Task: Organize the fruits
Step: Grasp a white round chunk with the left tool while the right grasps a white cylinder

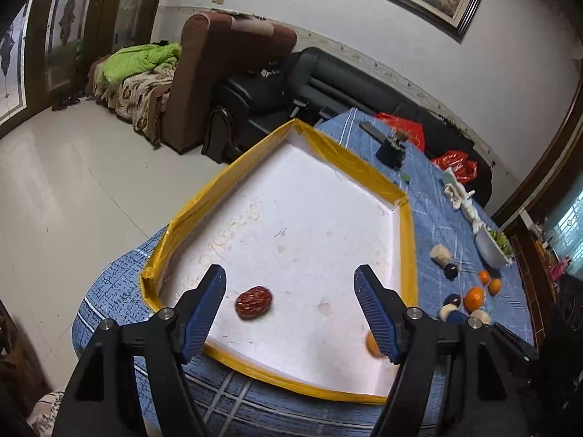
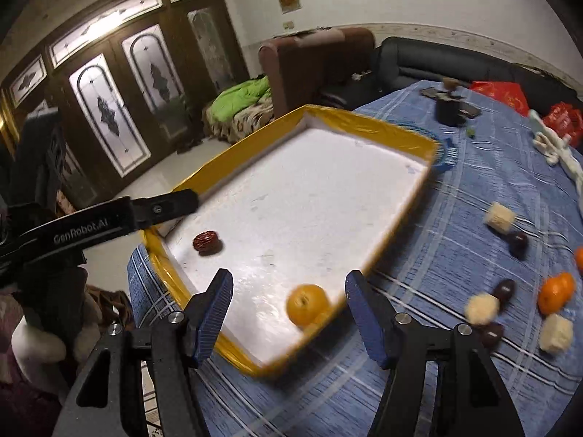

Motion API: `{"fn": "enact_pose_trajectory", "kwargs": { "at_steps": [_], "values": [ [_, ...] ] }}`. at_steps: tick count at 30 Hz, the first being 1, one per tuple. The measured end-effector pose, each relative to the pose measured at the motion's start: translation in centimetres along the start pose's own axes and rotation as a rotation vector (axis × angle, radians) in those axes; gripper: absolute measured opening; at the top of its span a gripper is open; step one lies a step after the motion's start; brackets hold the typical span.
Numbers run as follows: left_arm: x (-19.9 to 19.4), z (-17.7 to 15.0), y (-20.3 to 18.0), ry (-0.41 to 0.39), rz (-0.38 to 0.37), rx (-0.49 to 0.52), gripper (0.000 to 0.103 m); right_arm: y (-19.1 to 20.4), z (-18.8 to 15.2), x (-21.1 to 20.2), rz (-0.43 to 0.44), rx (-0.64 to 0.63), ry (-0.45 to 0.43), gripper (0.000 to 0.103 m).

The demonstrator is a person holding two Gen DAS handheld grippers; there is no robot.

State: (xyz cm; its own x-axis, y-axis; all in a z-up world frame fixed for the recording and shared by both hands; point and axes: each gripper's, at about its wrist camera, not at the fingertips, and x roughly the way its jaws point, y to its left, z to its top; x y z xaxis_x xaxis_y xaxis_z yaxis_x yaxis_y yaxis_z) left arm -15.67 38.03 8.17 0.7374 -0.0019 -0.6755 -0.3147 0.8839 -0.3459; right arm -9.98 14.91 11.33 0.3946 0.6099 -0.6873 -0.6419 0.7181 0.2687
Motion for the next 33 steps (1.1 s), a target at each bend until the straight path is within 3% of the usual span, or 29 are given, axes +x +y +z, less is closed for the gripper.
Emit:
{"fn": "enact_pose_trajectory", "kwargs": {
  "at_steps": [4, 9, 14, 19, 29, 31, 33],
  "values": [
    [-0.7, -0.3, -2.2, -0.009, -0.028, 0.043, 0.074, -5.3, -1.5, -4.4, -0.073, 0.098, -0.064, 0.07],
    [-0.6, -2.0, -7.0, 0.01, -0.105, 0.172, 0.078, -14.3, -4.9, -9.5, -0.251, 0.274, -0.098, 0.071],
    [1.4, -4.5, -12.4, 0.093, -0.176, 0.292, 0.078, -21.0, -7.8, -11.0, -0.299, 0.461, -0.079, 0.07],
    [2.4, -7.1, -16.4, 0.15, -0.208, 0.397, 0.078, -21.7, -7.5, -10.0, -0.283, 0.463, -0.057, 0.07],
    [4.1, -9.2, -18.5, 0.221, -0.196, 0.469, 0.078, -20.3, -4.7, -4.4, -0.342, 0.314, 0.016, 0.07],
    [4.6, -9.4, -19.0, 0.224, -0.192, 0.483, 0.078, -20.7, -5.2, -4.3, -0.332, 0.33, 0.004, 0.066],
    [5.2, -9.5, -19.5, 0.229, -0.192, 0.499, 0.078, -21.2, -5.7, -4.3, -0.317, 0.353, 0.004, 0.05]
  ]
}}
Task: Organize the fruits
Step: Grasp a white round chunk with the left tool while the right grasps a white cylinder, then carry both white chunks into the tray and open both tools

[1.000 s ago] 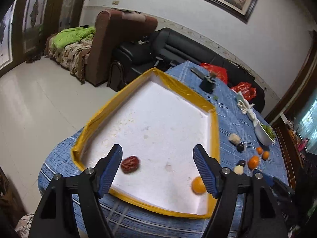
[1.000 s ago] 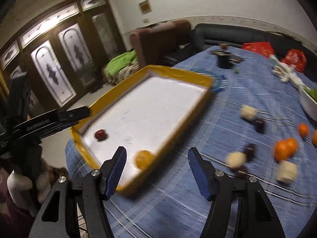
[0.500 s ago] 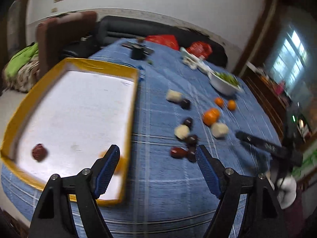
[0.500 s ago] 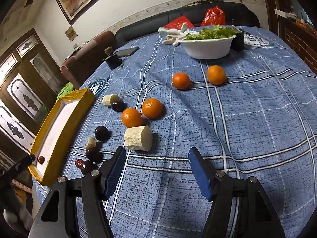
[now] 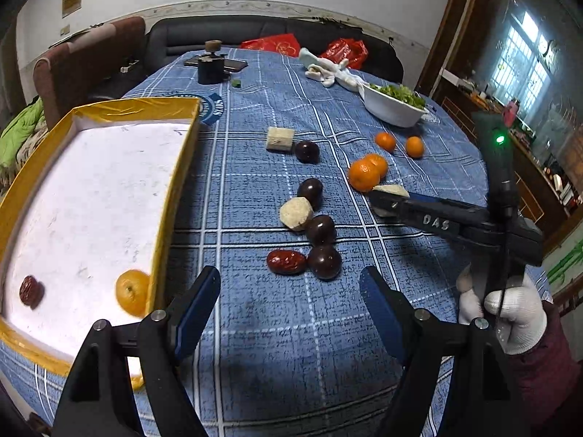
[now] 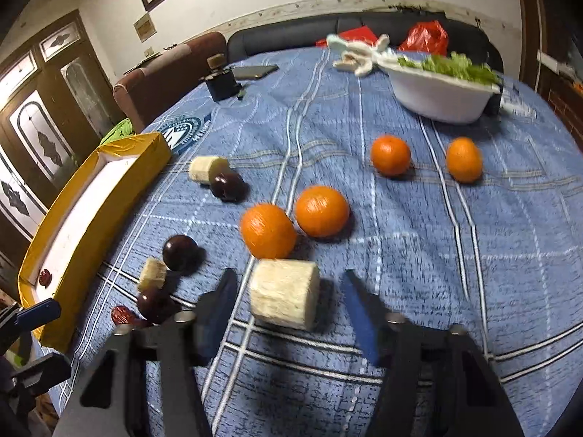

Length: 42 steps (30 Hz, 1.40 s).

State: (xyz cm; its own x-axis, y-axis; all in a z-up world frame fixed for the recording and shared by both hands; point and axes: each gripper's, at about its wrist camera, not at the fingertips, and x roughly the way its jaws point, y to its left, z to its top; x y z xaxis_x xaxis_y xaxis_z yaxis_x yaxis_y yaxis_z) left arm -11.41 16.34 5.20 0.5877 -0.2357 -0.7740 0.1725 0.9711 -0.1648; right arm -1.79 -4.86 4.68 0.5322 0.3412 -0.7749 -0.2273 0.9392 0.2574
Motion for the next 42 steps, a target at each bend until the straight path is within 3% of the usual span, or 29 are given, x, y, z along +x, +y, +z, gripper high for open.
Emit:
{"fn": "enact_pose_trajectory", "kwargs": {
  "at_steps": [2, 10, 11, 14, 20, 25, 26, 27, 29, 30, 39, 42],
  "values": [
    [0.8, 0.3, -0.4, 0.009, 0.0, 0.017, 0.078, -0.3, 0.1, -0.3, 0.033, 0.014, -0.009, 0.04],
    [4.1, 3.5, 0.8, 0.038, -0.047, -0.072, 0.078, -0.5, 0.0, -0.6, 0.058, 0.026, -0.011, 0.039],
    [4.6, 3.9, 0.8, 0.04, -0.052, -0.075, 0.074, -0.5, 0.0, -0.6, 0.058, 0.025, -0.009, 0.039],
    [5.9, 4.9, 0.4, 0.052, -0.047, -0.059, 0.061, -0.5, 0.0, -0.5, 0.059, 0.024, -0.006, 0.039],
    [8.9, 5.3, 0.4, 0.119, -0.014, -0.064, 0.058, -0.4, 0.0, -0.5, 0.06, 0.024, -0.001, 0.04],
    [9.7, 5.2, -1.0, 0.102, 0.005, 0.019, 0.062, -0.4, 0.0, -0.4, 0.06, 0.024, 0.002, 0.04],
    [9.7, 5.1, -1.2, 0.098, 0.006, 0.028, 0.057, -0.4, 0.0, -0.4, 0.06, 0.024, 0.001, 0.04],
    [9.5, 5.0, -1.4, 0.09, -0.006, 0.031, 0.041, -0.4, 0.0, -0.4, 0.06, 0.024, 0.001, 0.04],
    [8.7, 4.9, -1.4, 0.06, 0.007, 0.029, 0.036, -0.4, 0.0, -0.5, 0.06, 0.023, -0.001, 0.04],
    [8.3, 4.9, -1.4, 0.044, 0.027, 0.03, 0.024, -0.4, 0.0, -0.5, 0.061, 0.022, -0.001, 0.04],
    [3.4, 3.9, 2.7, -0.029, -0.036, -0.136, 0.025, 0.2, -0.2, -1.0, 0.064, 0.002, -0.025, 0.039],
    [3.0, 3.4, 4.3, -0.018, -0.073, -0.187, 0.025, 0.1, -0.3, -0.7, 0.056, 0.015, -0.023, 0.039]
  ]
}}
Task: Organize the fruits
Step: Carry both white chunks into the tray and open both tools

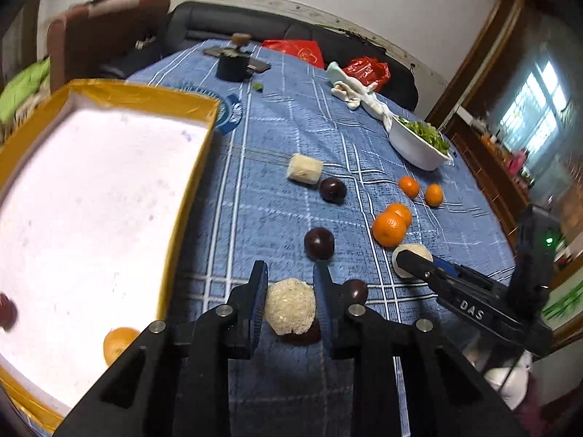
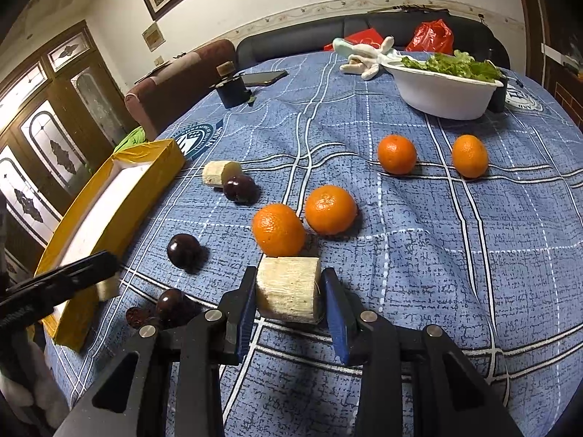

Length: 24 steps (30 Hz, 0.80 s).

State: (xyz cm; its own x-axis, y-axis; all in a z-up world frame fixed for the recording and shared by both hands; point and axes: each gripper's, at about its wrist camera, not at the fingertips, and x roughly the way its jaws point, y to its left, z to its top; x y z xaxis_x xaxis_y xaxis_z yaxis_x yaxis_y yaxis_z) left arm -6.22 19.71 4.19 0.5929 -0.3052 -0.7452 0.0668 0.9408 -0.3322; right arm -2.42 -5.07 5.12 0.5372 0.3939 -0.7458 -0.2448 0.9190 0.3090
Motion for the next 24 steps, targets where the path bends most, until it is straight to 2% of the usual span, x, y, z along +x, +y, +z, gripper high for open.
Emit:
{"fn": "enact_pose_trajectory", "kwargs": {
  "at_steps": [5, 9, 14, 17, 19, 24],
  "values": [
    [-0.7, -1.1, 0.0, 0.002, -0.029, 0.011, 0.025, -0.2, 0.0, -0.2, -0.021, 0.009, -0.011, 0.038],
    [-3.1, -0.8, 0.9, -0.052, -0.034, -0.018, 0.025, -0.4, 0.0, -0.2, -0.024, 0.012, -0.016, 0.038],
    [-7.5, -0.1, 4.4, -0.147, 0.049, -0.068, 0.025, 0.7, -0.1, -1.3, -0.037, -0.016, -0.038, 0.038],
    [-9.2, -0.3, 7.5, -0.182, 0.109, -0.114, 0.025, 2.9, -0.1, -2.9, 0.029, -0.029, -0.06, 0.039],
    [-9.7, -0.5, 9.8, -0.19, 0.127, -0.162, 0.025, 5.2, -0.1, -3.5, 0.104, -0.043, -0.052, 0.039],
    [-10.1, -1.1, 14.9, -0.182, 0.129, -0.273, 0.025, 13.5, -0.1, -2.7, 0.245, -0.176, 0.02, 0.039]
  ]
}}
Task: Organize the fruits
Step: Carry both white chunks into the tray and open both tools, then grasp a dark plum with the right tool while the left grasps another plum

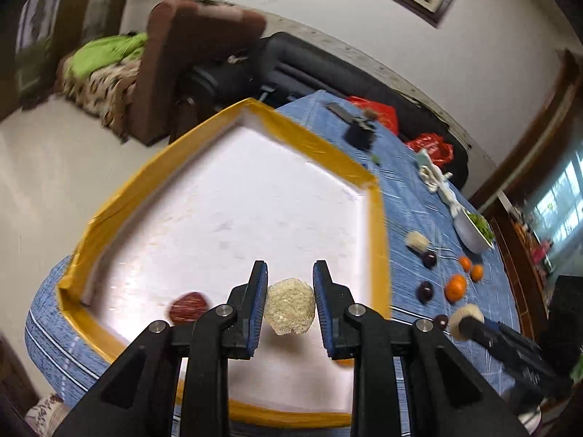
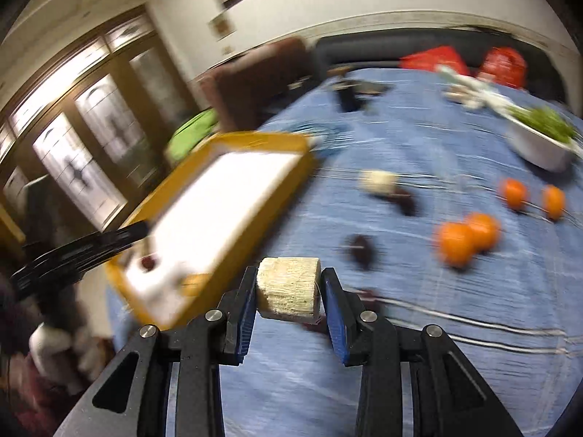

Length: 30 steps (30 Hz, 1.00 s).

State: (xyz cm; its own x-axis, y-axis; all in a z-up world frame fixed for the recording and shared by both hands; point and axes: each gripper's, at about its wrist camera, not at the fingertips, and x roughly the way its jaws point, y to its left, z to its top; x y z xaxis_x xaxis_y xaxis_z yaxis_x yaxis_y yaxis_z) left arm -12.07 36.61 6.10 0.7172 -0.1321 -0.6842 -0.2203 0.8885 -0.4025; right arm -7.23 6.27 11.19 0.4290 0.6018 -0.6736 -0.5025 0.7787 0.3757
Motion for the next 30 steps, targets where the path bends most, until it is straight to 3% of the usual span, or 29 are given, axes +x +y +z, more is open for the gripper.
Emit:
{"fn": "enact_pose_trajectory", "kwargs": {
  "at_steps": [5, 14, 20, 25, 30],
  "values": [
    [0.5, 1.0, 3.0, 0.013, 0.004, -0.059, 0.025, 6.8, 1.2, 3.9, 0.072, -0.116, 0.06, 0.039],
    [1.4, 2.5, 5.4, 0.018, 0.009, -0.094, 0.026, 12.6, 1.5, 12.1, 0.037, -0.239, 0.19, 0.039],
    [-0.1, 2.2, 5.9, 0.006, -0.026, -0.104, 0.04, 13.9, 1.2, 13.5, 0.0, -0.282, 0.196, 0.041],
    [-1.7, 1.8, 5.1, -0.029, -0.022, -0.107, 0.068, 13.8, 1.7, 13.1, -0.005, -0.268, 0.158, 0.063],
    [-2.9, 1.3, 5.1, -0.044, -0.02, -0.141, 0.069, 12.6, 2.2, 10.8, 0.001, -0.249, 0.11, 0.063]
  ]
}}
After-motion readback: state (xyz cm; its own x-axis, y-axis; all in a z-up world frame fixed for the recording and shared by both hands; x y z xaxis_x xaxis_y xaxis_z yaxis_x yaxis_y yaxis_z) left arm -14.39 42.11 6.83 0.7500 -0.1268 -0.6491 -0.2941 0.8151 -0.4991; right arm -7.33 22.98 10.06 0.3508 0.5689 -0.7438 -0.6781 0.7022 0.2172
